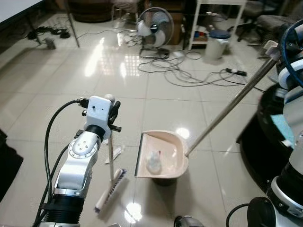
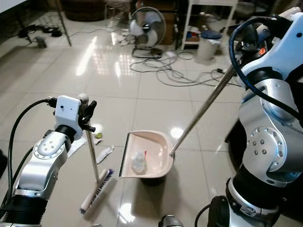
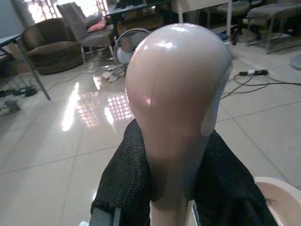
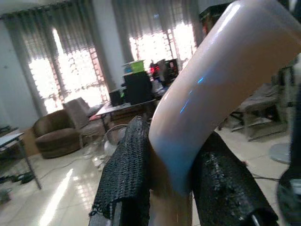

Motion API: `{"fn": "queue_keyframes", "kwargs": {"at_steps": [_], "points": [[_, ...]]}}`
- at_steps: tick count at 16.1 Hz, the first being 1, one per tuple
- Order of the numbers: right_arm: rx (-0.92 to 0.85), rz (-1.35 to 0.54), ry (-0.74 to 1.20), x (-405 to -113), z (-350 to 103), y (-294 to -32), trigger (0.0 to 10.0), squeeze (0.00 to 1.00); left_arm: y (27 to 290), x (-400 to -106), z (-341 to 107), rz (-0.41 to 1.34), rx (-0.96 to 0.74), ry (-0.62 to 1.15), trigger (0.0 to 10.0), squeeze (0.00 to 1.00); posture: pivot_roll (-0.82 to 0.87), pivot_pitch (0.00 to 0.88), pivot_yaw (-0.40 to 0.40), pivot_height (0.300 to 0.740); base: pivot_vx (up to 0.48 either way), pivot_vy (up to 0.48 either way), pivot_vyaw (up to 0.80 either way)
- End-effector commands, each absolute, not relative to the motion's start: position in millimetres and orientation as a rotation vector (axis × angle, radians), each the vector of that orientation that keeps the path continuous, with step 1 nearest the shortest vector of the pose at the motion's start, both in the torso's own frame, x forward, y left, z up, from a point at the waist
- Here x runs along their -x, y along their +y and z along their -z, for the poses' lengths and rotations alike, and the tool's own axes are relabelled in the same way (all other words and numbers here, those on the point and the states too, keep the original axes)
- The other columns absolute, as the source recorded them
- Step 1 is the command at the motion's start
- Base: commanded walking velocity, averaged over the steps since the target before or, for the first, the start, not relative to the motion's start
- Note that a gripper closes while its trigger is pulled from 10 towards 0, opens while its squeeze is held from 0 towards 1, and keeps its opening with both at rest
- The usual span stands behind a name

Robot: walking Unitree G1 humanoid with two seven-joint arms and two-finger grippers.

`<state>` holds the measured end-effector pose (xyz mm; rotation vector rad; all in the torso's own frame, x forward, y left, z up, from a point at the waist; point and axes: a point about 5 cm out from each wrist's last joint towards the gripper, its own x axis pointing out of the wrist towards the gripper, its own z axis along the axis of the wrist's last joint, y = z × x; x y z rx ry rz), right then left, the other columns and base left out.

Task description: Sweep floor

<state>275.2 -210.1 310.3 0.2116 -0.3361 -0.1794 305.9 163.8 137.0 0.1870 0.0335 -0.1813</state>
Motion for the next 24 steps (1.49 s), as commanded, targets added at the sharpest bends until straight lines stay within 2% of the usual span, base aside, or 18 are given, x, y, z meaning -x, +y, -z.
{"fn": "queue_keyframes", "kwargs": {"at_steps": [1,15,24], "points": [[-0.216,0.185,-0.397,-272,-320,-213,10.0,0.0,165,-307,-142,0.173,-0.188,0.013,10.0,0.0,-0.14,0.066,0.01,0.74,0.0,0.0,0.0],[-0.254,0.253,-0.419,-269,-317,-226,10.0,0.0,162,-310,-144,0.198,-0.191,0.016,10.0,0.0,-0.14,0.079,0.031,0.74,0.0,0.0,0.0],[-0.26,0.246,-0.416,-268,-316,-224,10.0,0.0,161,-308,-147,0.212,-0.173,-0.005,10.0,0.0,-0.14,0.086,0.027,0.74,0.0,0.0,0.0]]}}
